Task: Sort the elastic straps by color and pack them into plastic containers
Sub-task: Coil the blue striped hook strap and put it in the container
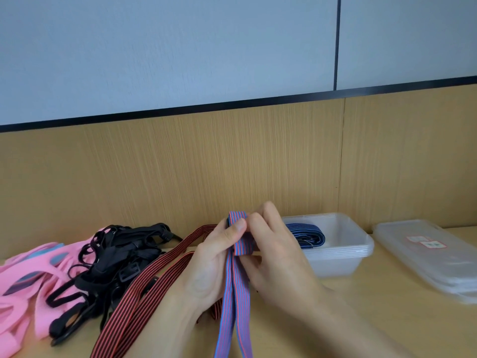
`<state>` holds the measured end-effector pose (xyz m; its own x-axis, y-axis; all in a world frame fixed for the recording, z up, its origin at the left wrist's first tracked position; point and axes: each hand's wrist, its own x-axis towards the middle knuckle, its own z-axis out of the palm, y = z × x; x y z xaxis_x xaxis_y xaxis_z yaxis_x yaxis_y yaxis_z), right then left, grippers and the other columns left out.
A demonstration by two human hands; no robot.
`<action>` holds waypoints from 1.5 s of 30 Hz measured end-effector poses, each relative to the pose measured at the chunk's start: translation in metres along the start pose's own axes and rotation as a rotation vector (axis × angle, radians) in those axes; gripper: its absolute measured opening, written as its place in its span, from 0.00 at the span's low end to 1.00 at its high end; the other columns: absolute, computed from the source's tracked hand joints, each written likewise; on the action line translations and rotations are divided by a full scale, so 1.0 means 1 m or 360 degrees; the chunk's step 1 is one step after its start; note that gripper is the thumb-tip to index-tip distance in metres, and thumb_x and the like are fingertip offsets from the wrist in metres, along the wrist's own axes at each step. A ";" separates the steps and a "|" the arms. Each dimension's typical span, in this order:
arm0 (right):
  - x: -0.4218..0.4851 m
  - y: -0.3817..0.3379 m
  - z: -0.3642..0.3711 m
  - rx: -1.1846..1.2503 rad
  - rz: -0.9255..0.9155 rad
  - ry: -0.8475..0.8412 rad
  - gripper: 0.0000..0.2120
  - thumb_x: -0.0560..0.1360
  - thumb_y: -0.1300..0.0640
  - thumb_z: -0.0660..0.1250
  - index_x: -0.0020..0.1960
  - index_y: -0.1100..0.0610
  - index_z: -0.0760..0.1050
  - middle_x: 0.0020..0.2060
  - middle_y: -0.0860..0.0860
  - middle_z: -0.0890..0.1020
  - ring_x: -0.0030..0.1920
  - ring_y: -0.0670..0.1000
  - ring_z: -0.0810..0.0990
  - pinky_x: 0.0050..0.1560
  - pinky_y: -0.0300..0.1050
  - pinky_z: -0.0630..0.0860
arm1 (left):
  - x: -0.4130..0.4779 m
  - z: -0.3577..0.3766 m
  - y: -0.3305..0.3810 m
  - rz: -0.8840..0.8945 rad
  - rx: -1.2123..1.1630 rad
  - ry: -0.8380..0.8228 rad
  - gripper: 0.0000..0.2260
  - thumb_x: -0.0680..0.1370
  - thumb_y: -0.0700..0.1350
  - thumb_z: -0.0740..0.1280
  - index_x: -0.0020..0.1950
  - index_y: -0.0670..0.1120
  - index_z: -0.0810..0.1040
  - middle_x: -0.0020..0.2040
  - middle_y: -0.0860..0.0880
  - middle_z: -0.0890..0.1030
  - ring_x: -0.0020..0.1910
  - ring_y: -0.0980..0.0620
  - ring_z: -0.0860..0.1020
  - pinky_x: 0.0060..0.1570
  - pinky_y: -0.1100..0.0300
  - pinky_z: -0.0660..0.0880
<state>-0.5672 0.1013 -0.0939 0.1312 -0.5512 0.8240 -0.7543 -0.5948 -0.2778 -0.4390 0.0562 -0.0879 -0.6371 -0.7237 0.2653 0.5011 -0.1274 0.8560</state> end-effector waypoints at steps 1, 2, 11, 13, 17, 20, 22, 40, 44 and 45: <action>0.000 0.001 -0.001 0.0034 0.0026 -0.0038 0.14 0.72 0.67 0.67 0.50 0.53 0.66 0.47 0.46 0.64 0.42 0.51 0.69 0.41 0.49 0.72 | 0.000 0.001 0.000 0.0013 -0.0009 0.0013 0.24 0.73 0.54 0.76 0.59 0.38 0.77 0.50 0.38 0.81 0.52 0.43 0.82 0.50 0.53 0.81; 0.000 0.002 -0.002 0.0073 0.0039 -0.0078 0.14 0.72 0.66 0.67 0.53 0.54 0.68 0.48 0.46 0.65 0.44 0.51 0.72 0.44 0.49 0.75 | 0.000 0.003 0.000 0.0031 -0.0021 0.0030 0.21 0.76 0.55 0.71 0.58 0.38 0.79 0.51 0.38 0.81 0.52 0.43 0.82 0.52 0.52 0.81; 0.001 0.002 -0.011 -0.0008 -0.0012 -0.0192 0.21 0.71 0.51 0.72 0.62 0.52 0.71 0.61 0.46 0.70 0.60 0.50 0.70 0.62 0.53 0.70 | 0.003 0.002 0.004 0.0181 0.0020 0.0231 0.21 0.82 0.53 0.56 0.59 0.38 0.79 0.55 0.37 0.81 0.57 0.43 0.81 0.54 0.54 0.80; -0.001 0.004 -0.010 0.0085 0.0073 -0.0204 0.21 0.71 0.51 0.73 0.61 0.50 0.69 0.66 0.47 0.67 0.69 0.49 0.66 0.68 0.53 0.68 | 0.003 0.001 0.004 0.0168 0.0000 0.0186 0.18 0.80 0.49 0.57 0.55 0.39 0.81 0.52 0.39 0.82 0.54 0.45 0.82 0.50 0.56 0.81; -0.002 0.007 -0.008 0.0209 0.0116 -0.0283 0.22 0.70 0.51 0.75 0.54 0.49 0.64 0.63 0.46 0.69 0.71 0.47 0.65 0.67 0.52 0.69 | 0.004 -0.001 0.002 0.0139 0.0119 0.0227 0.17 0.78 0.46 0.57 0.57 0.38 0.79 0.54 0.41 0.81 0.58 0.47 0.80 0.58 0.56 0.77; 0.001 0.010 -0.007 0.0293 0.0183 -0.0197 0.22 0.68 0.53 0.75 0.50 0.48 0.62 0.54 0.45 0.71 0.53 0.52 0.73 0.54 0.55 0.74 | 0.005 -0.001 0.001 0.0088 0.0130 0.0226 0.15 0.77 0.43 0.59 0.51 0.39 0.84 0.50 0.40 0.83 0.50 0.48 0.83 0.50 0.58 0.81; 0.003 0.015 -0.008 0.0393 0.0273 -0.0116 0.24 0.67 0.56 0.76 0.49 0.48 0.62 0.55 0.46 0.72 0.49 0.49 0.74 0.49 0.55 0.76 | 0.006 0.000 0.000 0.0039 0.0231 0.0227 0.15 0.79 0.45 0.61 0.47 0.41 0.86 0.46 0.38 0.83 0.44 0.47 0.83 0.45 0.58 0.82; 0.003 0.018 -0.003 0.0203 0.0326 0.0149 0.24 0.63 0.51 0.79 0.46 0.50 0.64 0.55 0.42 0.74 0.58 0.51 0.74 0.55 0.44 0.71 | 0.009 0.003 0.001 -0.0037 0.0305 0.0369 0.17 0.77 0.48 0.62 0.42 0.40 0.87 0.39 0.40 0.84 0.35 0.48 0.83 0.38 0.55 0.81; 0.003 0.018 -0.004 0.0180 0.0337 0.0169 0.23 0.63 0.45 0.76 0.46 0.49 0.65 0.56 0.39 0.74 0.58 0.49 0.73 0.57 0.43 0.70 | 0.006 0.004 0.001 -0.0081 0.0209 0.0277 0.18 0.75 0.50 0.63 0.51 0.38 0.83 0.41 0.40 0.81 0.36 0.48 0.81 0.39 0.55 0.81; 0.003 0.017 -0.005 0.0196 0.0350 0.0183 0.22 0.63 0.45 0.76 0.45 0.48 0.65 0.56 0.38 0.75 0.58 0.49 0.74 0.57 0.43 0.71 | 0.006 0.004 0.002 -0.0083 0.0223 0.0221 0.16 0.75 0.50 0.66 0.52 0.38 0.83 0.40 0.41 0.80 0.36 0.49 0.80 0.39 0.55 0.80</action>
<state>-0.5827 0.0920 -0.0939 -0.1063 -0.6091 0.7860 -0.6720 -0.5386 -0.5082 -0.4442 0.0544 -0.0830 -0.5682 -0.8065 0.1633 0.3769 -0.0786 0.9229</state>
